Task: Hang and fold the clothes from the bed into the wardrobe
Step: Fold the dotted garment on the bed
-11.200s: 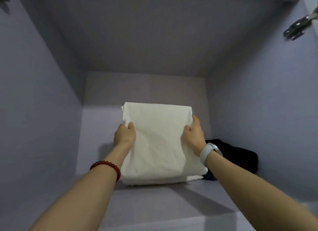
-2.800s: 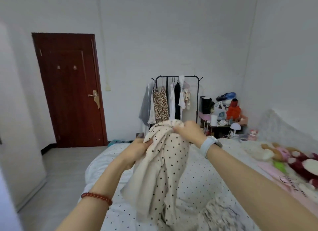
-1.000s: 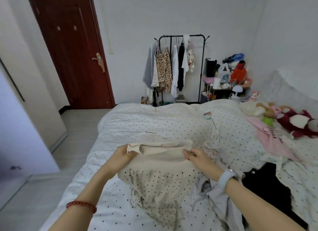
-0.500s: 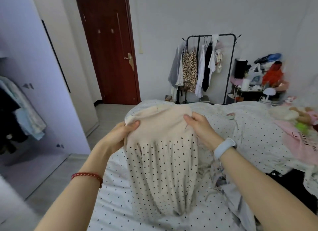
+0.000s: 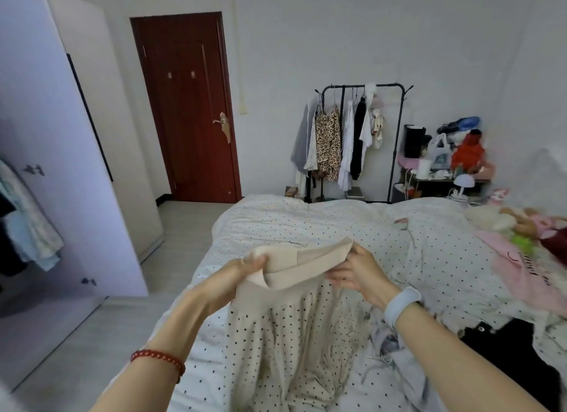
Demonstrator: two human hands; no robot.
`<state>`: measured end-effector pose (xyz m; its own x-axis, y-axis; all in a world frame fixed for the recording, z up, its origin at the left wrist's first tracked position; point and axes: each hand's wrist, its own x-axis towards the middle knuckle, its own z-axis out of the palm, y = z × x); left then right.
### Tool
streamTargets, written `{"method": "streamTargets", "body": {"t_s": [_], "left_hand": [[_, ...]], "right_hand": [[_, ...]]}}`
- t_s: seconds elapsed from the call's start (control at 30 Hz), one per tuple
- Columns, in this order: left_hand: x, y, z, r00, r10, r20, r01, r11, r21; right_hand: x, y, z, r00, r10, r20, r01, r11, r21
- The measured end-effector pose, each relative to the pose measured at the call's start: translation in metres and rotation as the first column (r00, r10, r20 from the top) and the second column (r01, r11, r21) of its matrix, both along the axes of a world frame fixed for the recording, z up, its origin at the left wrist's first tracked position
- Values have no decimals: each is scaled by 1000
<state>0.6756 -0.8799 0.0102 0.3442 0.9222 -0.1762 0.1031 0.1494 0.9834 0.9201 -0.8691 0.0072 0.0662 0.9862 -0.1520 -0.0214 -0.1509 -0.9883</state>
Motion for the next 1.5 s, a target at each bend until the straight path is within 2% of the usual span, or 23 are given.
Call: {"method": "streamTargets", "body": {"t_s": [0.07, 0.13, 0.2, 0.27, 0.33, 0.37, 0.43, 0.53, 0.67, 0.73, 0.8, 0.87, 0.93, 0.97, 1.03, 1.1, 1.13, 1.17, 1.27, 1.33, 1.43, 1.5], "left_hand": [[5, 2, -1, 993, 85, -86, -77, 993, 94], [9, 4, -1, 982, 167, -88, -152, 976, 156], [14, 6, 3, 987, 142, -76, -126, 975, 181], [20, 6, 8, 988, 108, -109, -82, 973, 214], [24, 11, 10, 977, 174, -120, -139, 957, 255], [24, 14, 10, 968, 222, -113, -186, 947, 262], [20, 18, 8, 957, 273, -100, -238, 933, 270], [9, 18, 5, 963, 208, -173, -155, 948, 279], [12, 18, 0, 915, 147, -377, -41, 961, 274], [22, 17, -2, 833, 104, -543, 74, 952, 296], [35, 17, -7, 720, 78, -690, 177, 940, 291], [51, 17, -15, 623, 109, -774, 240, 915, 323], [63, 15, -21, 645, 164, -746, 237, 886, 400], [65, 16, -23, 706, 174, -686, 193, 885, 423], [66, 16, -19, 863, 165, -477, 36, 922, 385], [64, 16, -7, 932, 185, -313, -76, 940, 332], [63, 18, -2, 946, 205, -253, -121, 943, 309], [63, 19, 3, 954, 225, -200, -163, 944, 285], [64, 24, 10, 964, 265, 3, -262, 951, 166], [65, 25, 14, 960, 262, 95, -273, 954, 121], [69, 29, 19, 952, 284, 111, -299, 942, 155], [68, 32, 21, 937, 349, 23, -344, 907, 244]], "right_hand": [[2, 4, -2, 982, 22, -187, -44, 992, -116], [3, 8, -2, 960, 19, -281, -63, 987, -147], [3, 10, 0, 939, 29, -342, -82, 986, -143], [1, 13, 1, 968, 67, -242, -98, 988, -119], [1, 16, -5, 993, 106, 52, -103, 993, -64], [1, 17, -8, 975, 102, 199, -96, 995, -39], [4, 20, -13, 938, 33, 346, -36, 999, 0], [11, 24, -9, 948, -68, 309, 37, 994, 104], [11, 20, 3, 976, 14, 218, -57, 980, 193], [6, 18, 7, 975, 78, 208, -120, 973, 198], [-1, 16, 11, 954, 149, 261, -203, 961, 190], [-5, 16, 11, 926, 213, 311, -275, 946, 171], [-6, 14, 11, 911, 233, 341, -299, 941, 156], [-5, 12, 10, 907, 221, 359, -293, 943, 160], [3, 12, 5, 870, 149, 470, -261, 947, 184], [17, 16, -8, 747, 80, 660, -266, 946, 186], [26, 17, -17, 681, 51, 731, -256, 951, 172], [33, 16, -27, 656, 19, 754, -228, 958, 175], [47, 12, -52, 700, -99, 707, -76, 975, 211], [50, 13, -63, 749, -106, 654, 4, 988, 155], [39, 17, -64, 786, 3, 619, 46, 997, -64], [34, 20, -61, 778, -43, 627, 108, 992, -66]]}}
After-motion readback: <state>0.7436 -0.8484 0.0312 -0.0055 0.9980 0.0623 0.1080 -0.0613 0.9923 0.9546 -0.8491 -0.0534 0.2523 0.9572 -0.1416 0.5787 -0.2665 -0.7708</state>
